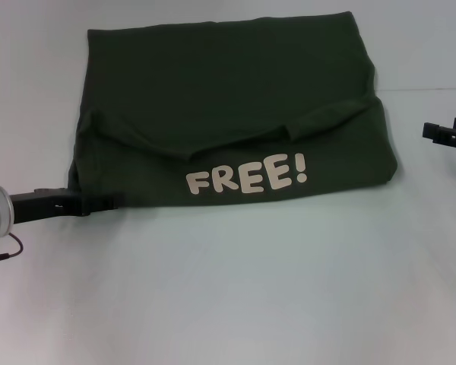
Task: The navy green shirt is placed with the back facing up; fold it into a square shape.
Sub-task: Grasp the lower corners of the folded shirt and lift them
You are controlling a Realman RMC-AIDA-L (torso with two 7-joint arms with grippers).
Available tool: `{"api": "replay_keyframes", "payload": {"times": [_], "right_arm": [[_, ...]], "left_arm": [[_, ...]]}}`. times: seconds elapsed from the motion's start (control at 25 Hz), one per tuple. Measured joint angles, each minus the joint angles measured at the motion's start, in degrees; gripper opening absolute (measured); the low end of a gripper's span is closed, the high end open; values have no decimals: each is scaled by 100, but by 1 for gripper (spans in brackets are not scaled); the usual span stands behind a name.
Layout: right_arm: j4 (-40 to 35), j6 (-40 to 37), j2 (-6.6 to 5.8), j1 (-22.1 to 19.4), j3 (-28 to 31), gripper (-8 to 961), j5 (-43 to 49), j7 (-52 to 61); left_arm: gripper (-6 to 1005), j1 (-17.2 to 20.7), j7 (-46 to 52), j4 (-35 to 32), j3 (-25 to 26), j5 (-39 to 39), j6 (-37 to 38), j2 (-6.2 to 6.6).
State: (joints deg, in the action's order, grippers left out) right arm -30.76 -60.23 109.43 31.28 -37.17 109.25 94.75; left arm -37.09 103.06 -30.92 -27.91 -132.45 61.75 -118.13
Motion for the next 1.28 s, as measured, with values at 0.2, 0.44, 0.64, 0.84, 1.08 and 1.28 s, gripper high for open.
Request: {"api": "replay_keyframes", "payload": {"times": [0.2, 0.44, 0.64, 0.84, 1.08, 1.28], "right_arm": [[-11, 9, 15, 1, 0, 806, -1, 1], [-15, 8, 24, 1, 0, 806, -1, 12], [-18, -9, 33, 8, -1, 806, -1, 25], [-18, -13, 35, 10, 0, 805, -1, 32], [-11, 10, 35, 14, 0, 805, -1, 35], [4, 12, 35, 23, 0, 805, -1, 36]], "left_arm": [[886, 3, -13, 0, -2, -4, -34, -4], [795, 27, -26, -3, -4, -3, -96, -13], [603, 22, -26, -3, -4, -33, -141, -18], [484, 22, -23, -3, -4, -37, -190, -18], [411, 23, -35, -2, -10, -44, -206, -18], [392, 28, 1, 55, -45, -35, -517, -21]]}}
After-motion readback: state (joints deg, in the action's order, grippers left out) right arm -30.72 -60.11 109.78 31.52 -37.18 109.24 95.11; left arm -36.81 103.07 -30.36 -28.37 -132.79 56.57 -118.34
